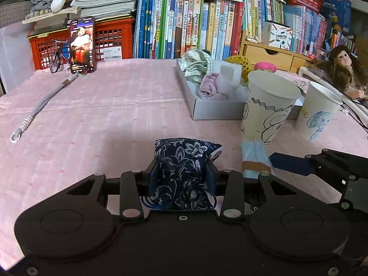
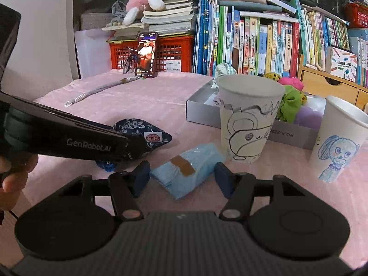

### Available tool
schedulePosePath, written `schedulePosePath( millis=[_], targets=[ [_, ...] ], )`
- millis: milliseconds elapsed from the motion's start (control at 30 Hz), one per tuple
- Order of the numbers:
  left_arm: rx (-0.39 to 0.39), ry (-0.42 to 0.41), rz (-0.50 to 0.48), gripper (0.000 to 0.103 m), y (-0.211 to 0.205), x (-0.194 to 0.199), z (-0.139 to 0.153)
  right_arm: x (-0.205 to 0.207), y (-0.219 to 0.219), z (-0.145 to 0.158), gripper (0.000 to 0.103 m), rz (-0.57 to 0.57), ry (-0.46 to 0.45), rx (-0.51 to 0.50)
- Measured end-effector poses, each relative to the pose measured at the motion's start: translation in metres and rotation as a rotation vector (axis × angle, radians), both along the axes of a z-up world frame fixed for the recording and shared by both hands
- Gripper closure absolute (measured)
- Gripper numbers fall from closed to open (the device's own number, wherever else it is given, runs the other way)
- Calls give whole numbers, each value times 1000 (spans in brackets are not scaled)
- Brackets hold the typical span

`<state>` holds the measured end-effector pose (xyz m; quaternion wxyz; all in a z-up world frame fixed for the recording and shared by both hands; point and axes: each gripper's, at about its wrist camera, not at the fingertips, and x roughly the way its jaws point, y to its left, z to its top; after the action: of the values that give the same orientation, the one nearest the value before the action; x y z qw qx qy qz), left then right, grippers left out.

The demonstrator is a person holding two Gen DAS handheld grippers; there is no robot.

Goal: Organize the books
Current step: 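Lower the right tool around the light blue packet while the left tool holds the navy cloth, then close the right tool on the light blue packet and lift it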

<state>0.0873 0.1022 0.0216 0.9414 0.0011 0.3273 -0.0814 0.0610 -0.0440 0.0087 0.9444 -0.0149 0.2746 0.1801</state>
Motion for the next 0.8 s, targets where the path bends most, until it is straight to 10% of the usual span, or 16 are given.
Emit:
schedulePosePath(
  millis=[800],
  targets=[
    [-2, -62, -27, 64, -19, -13, 28, -20, -18, 25, 38, 1, -77, 46]
  ],
)
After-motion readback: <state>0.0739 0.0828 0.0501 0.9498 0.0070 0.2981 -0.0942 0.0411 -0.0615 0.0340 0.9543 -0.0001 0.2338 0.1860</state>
